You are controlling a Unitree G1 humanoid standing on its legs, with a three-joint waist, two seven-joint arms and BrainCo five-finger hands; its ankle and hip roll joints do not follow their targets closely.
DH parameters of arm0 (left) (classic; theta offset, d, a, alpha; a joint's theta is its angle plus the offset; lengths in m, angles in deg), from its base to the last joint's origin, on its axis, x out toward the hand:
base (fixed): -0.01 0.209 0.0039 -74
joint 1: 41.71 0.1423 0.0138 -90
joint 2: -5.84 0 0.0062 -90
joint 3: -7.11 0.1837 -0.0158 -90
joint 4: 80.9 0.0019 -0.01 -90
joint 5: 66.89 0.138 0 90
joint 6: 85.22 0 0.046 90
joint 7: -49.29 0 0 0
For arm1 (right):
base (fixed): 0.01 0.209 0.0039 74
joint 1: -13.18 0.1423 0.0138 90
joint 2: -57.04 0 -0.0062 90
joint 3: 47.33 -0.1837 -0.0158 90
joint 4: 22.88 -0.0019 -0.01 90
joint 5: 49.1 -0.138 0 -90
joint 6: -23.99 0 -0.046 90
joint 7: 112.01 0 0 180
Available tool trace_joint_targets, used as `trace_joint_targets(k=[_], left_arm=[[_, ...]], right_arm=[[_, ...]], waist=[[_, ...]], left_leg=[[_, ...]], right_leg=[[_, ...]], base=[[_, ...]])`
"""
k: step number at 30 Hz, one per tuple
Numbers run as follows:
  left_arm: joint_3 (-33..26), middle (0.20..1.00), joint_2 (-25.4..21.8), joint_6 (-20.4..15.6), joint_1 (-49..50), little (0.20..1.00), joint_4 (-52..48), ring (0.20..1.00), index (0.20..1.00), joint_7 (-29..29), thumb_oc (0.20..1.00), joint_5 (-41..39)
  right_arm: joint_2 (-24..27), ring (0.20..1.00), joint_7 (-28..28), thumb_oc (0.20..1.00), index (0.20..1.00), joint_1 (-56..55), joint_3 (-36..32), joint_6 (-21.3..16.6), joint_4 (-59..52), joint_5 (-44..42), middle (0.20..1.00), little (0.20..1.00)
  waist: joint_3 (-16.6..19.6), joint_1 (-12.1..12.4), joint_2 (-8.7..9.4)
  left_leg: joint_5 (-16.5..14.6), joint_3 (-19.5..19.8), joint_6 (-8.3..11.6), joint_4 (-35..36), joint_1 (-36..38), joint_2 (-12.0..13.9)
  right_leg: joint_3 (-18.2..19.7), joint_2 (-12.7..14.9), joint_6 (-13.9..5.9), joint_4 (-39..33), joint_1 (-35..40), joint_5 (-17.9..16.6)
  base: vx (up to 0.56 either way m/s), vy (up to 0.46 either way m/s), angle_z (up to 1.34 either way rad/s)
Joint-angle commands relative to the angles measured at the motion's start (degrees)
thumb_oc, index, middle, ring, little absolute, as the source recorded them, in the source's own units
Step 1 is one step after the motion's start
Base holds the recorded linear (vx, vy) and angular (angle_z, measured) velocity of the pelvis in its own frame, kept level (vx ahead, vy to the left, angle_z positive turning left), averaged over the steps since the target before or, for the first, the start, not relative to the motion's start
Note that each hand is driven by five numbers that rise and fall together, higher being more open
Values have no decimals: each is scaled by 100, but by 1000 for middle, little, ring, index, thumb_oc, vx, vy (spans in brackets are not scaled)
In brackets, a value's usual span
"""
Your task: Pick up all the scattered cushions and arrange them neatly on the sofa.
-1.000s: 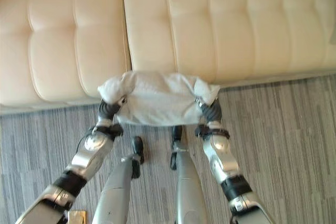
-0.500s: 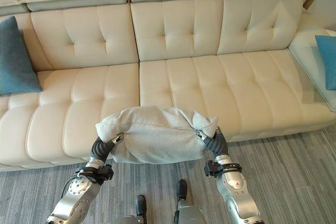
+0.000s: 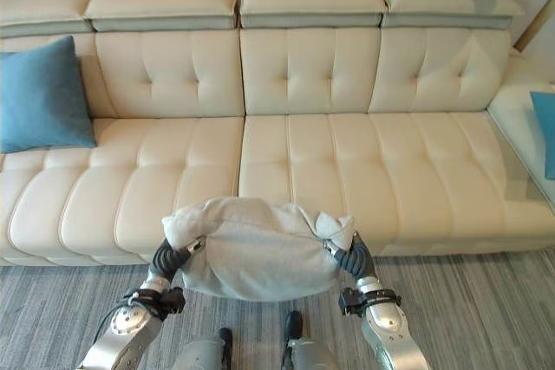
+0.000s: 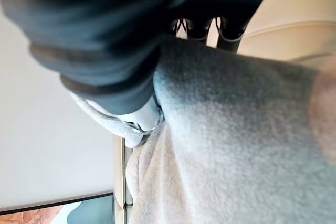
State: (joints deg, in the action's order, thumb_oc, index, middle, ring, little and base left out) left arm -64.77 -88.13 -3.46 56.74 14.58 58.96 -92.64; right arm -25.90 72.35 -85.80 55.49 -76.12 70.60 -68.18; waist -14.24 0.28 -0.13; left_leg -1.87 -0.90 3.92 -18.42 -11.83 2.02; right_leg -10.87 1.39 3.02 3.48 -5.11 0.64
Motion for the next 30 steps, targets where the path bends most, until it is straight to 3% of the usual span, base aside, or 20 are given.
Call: trace_joint_targets(k=[1, 3, 6, 7, 12, 14, 16, 17, 18, 19, 20, 21, 23, 24, 25, 26, 27, 28, 30], left_arm=[[-234, 200, -108, -540, -279, 200, -619, 200, 200, -78, 200, 186], [-181, 200, -76, -515, -350, 200, -553, 200, 200, -38, 200, 307], [-219, 200, -53, -497, -364, 200, -537, 200, 200, -13, 200, 330], [-273, 200, -23, -492, -305, 200, -519, 200, 200, -39, 200, 319], [-275, 200, -145, -511, -230, 200, -545, 200, 200, -80, 200, 337], [-280, 200, -220, -511, -202, 200, -597, 200, 200, -97, 200, 345], [-270, 200, -278, -500, -203, 200, -595, 200, 200, -93, 200, 327], [-265, 200, -307, -493, -233, 200, -591, 200, 200, -85, 200, 325], [-269, 200, -316, -483, -239, 200, -616, 200, 200, -77, 200, 326], [-270, 200, -316, -482, -239, 200, -617, 200, 200, -77, 200, 326], [-276, 200, -345, -481, -301, 200, -631, 200, 200, -40, 200, 311], [-277, 200, -344, -481, -304, 200, -630, 200, 200, -40, 200, 311], [-268, 200, -310, -491, -416, 200, -598, 200, 200, -8, 200, 347], [-268, 200, -310, -491, -416, 200, -598, 200, 200, -8, 200, 347], [-272, 200, -302, -505, -450, 200, -583, 200, 200, -10, 200, 336], [-291, 200, -303, -521, -465, 200, -563, 200, 200, -4, 200, 325], [-290, 200, -302, -522, -465, 200, -562, 200, 200, -4, 200, 325], [-305, 200, -271, -516, -469, 200, -513, 200, 200, -18, 200, 314], [-361, 200, -237, -518, -434, 200, -501, 200, 200, -26, 200, 323]], right_arm=[[36, 200, -51, 200, 200, 330, -84, -463, -554, 99, 200, 200], [20, 200, 39, 200, 200, 440, -4, -471, -466, 140, 200, 200], [21, 200, 61, 200, 200, 503, 17, -449, -436, 179, 200, 200], [3, 200, -5, 200, 200, 467, -14, -399, -441, 267, 200, 200], [-179, 200, -101, 200, 200, 399, 6, -370, -467, 287, 200, 200], [-233, 200, -134, 200, 200, 420, 60, -350, -483, 323, 200, 200], [-310, 200, -162, 200, 200, 486, 134, -339, -498, 362, 200, 200], [-334, 200, -153, 200, 200, 515, 155, -324, -488, 356, 200, 200], [-348, 200, -165, 200, 200, 520, 166, -321, -469, 356, 200, 200], [-349, 200, -165, 200, 200, 521, 166, -321, -468, 356, 200, 200], [-354, 200, -143, 200, 200, 548, 167, -320, -458, 390, 200, 200], [-354, 200, -143, 200, 200, 551, 166, -320, -457, 391, 200, 200], [-369, 200, -100, 200, 200, 514, 118, -303, -472, 424, 200, 200], [-369, 200, -100, 200, 200, 514, 118, -303, -472, 424, 200, 200], [-373, 200, -87, 200, 200, 519, 101, -305, -461, 397, 200, 200], [-394, 200, -87, 200, 200, 537, 99, -322, -468, 310, 200, 200], [-392, 200, -88, 200, 200, 537, 98, -323, -467, 309, 200, 200], [-406, 200, -88, 200, 200, 530, 81, -325, -446, 241, 200, 200], [-398, 200, -110, 200, 200, 514, 80, -324, -441, 193, 200, 200]], waist=[[161, -32, 240], [235, -27, 169], [275, -41, 158], [419, -31, 182], [619, -14, 329], [668, 1, 415], [691, 49, 551], [666, 47, 565], [651, 42, 576], [655, 48, 583], [542, -3, 537], [536, -2, 548], [422, -116, 418], [420, -117, 418], [408, -121, 370], [373, -130, 268], [364, -133, 260], [324, -138, 225], [315, -137, 245]], left_leg=[[570, -166, -60, 759, -107, -143], [1127, -69, 132, 2142, -150, -85], [1135, -116, 208, 2342, -211, -41], [1243, -153, 166, 2342, -59, -27], [1162, -354, -19, 2342, 256, -176], [1003, -471, -177, 2342, 398, -259], [714, -597, -457, 2335, 597, -435], [617, -605, -543, 2313, 663, -478], [531, -624, -629, 2306, 728, -528], [528, -633, -634, 2302, 720, -534], [419, -624, -774, 2342, 941, -614], [420, -627, -777, 2342, 943, -627], [282, -536, -774, 2342, 1126, -575], [282, -535, -774, 2342, 1127, -575], [271, -520, -751, 2342, 1159, -542], [208, -515, -695, 2342, 1256, -441], [200, -508, -688, 2342, 1272, -431], [148, -524, -638, 2342, 1390, -386], [96, -574, -594, 2342, 1488, -392]], right_leg=[[24, 20, -465, -74, 1106, 781], [-22, -84, -514, -139, 1245, 859], [-2, -110, -542, -187, 1428, 903], [113, -75, -626, -195, 1685, 981], [183, 216, -835, 227, 1741, 877], [233, 378, -992, 591, 1594, 495], [358, 587, -1253, 1491, 1180, -310], [388, 623, -1327, 1829, 1009, -528], [393, 677, -1380, 2161, 855, -745], [405, 686, -1384, 2186, 836, -734], [288, 861, -1387, 2914, 542, -1162], [296, 876, -1391, 2945, 529, -1146], [391, 671, -1181, 3027, 76, -640], [389, 671, -1181, 3025, 79, -641], [314, 639, -1117, 2774, -52, -380], [130, 590, -995, 2253, -170, 130], [118, 579, -989, 2230, -141, 129], [163, 376, -983, 1360, -219, 245], [217, 279, -1042, 384, -202, 21]], base=[[207, 11, 25], [289, 66, 4], [414, 151, -9], [531, 226, 16], [431, 208, 6], [493, 292, -24], [457, 310, -61], [287, 235, -39], [174, 152, -12], [255, 255, 1], [156, 174, 6], [303, 266, 16], [205, 120, 16], [109, 51, 28], [167, 43, 28], [172, 39, 23], [230, -10, 4], [162, -47, 0], [203, -80, -15]])
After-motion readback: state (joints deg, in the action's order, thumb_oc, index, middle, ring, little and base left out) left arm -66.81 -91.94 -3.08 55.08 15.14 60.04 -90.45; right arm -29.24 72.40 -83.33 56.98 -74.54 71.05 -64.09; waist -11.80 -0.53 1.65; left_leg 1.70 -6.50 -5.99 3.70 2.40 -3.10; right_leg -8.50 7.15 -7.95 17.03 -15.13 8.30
